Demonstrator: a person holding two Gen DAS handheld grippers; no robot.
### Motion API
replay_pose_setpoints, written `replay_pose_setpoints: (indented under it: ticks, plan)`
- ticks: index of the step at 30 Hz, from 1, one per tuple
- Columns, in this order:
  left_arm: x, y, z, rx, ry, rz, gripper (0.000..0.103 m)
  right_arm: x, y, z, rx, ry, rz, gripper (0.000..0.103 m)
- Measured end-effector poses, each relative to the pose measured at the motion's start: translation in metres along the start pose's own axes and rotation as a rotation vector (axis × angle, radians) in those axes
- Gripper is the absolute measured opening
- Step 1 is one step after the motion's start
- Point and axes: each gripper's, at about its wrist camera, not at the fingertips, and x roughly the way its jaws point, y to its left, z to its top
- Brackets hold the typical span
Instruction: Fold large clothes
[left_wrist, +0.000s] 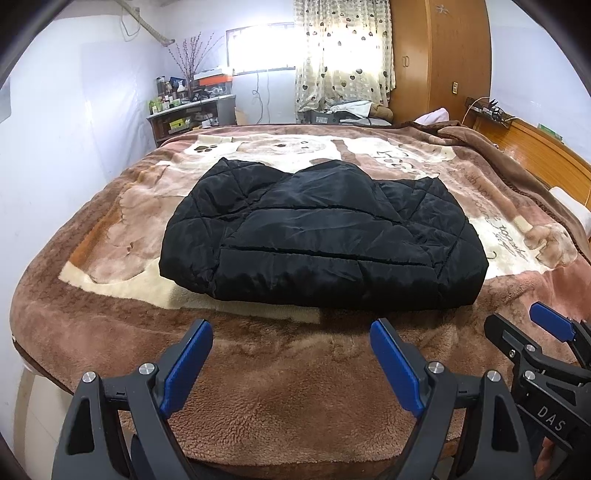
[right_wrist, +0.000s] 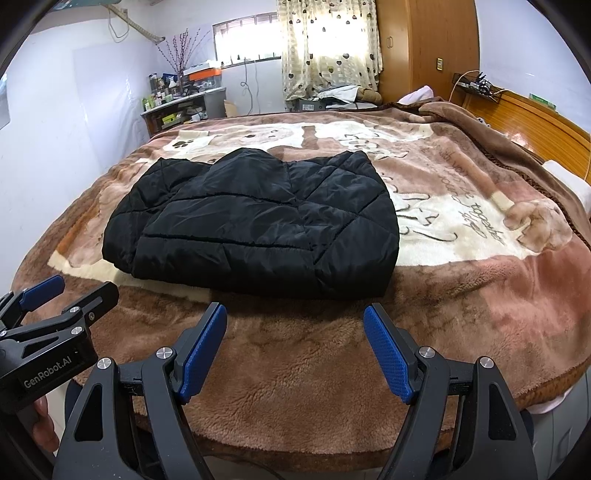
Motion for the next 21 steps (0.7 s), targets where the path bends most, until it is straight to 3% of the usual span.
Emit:
replay_pose_setpoints:
  ticks: [21]
  plan:
    - [0.0025, -0.0005, -0.0033, -0.016, 0.015, 0.032, 0.087, 0.0017, 0.0041, -0.0032, 0.002, 0.014, 0.002, 0.076]
